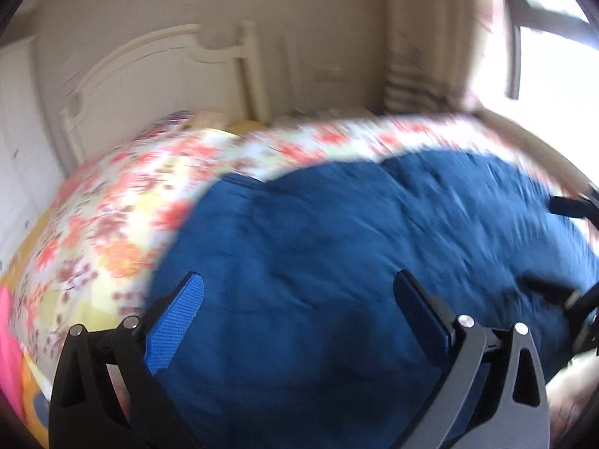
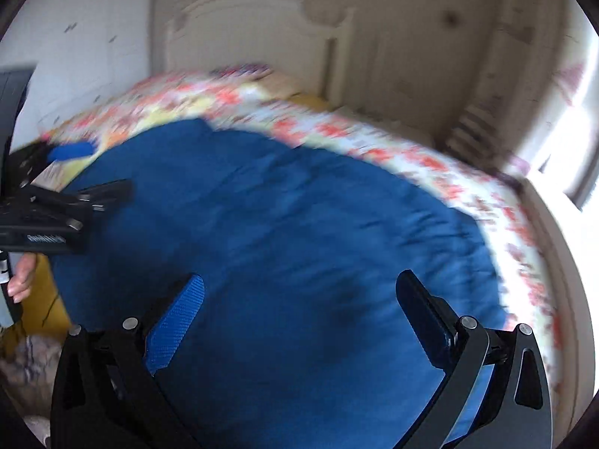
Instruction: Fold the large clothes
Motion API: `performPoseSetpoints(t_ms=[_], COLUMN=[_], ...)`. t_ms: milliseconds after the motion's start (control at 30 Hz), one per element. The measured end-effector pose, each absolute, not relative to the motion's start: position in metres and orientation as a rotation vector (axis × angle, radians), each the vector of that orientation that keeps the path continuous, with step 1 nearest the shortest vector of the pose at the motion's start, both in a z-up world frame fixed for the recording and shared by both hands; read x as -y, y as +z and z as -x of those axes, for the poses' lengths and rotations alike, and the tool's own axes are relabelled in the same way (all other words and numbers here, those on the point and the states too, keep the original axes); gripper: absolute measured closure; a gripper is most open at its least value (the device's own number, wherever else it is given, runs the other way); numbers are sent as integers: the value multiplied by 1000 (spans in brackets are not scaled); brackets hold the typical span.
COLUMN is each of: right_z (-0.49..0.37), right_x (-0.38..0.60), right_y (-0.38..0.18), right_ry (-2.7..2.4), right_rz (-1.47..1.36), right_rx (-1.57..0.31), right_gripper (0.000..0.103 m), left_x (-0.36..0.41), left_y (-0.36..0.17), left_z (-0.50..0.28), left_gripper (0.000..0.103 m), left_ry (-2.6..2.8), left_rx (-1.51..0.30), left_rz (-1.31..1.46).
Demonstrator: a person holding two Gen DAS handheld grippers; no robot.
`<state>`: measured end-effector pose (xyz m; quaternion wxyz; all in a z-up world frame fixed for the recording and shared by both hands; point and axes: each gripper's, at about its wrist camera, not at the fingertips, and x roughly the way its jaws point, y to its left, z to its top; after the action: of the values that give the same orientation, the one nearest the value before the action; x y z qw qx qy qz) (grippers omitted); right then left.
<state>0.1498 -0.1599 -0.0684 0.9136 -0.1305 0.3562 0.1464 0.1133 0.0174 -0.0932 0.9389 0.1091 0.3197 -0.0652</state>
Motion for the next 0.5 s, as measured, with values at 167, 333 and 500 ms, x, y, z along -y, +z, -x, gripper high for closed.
performPoseSetpoints(t_ms=[167, 333, 500], right_z=[-155, -149, -135], right_x=[152, 159, 222], right_y=[-88, -79, -66], right_ry=[301, 286, 146], right_rz=[283, 278, 187], right_rx=[-750, -759, -727], right_gripper=[4, 5, 5], left_x=[-7, -27, -85], left_y=[-124, -114, -107], left_z=[-121, -114, -97], left_gripper=[2, 2, 2], left_ry=[-119, -99, 23], left_rx=[-673, -678, -646], left_rz=[-262, -224, -144])
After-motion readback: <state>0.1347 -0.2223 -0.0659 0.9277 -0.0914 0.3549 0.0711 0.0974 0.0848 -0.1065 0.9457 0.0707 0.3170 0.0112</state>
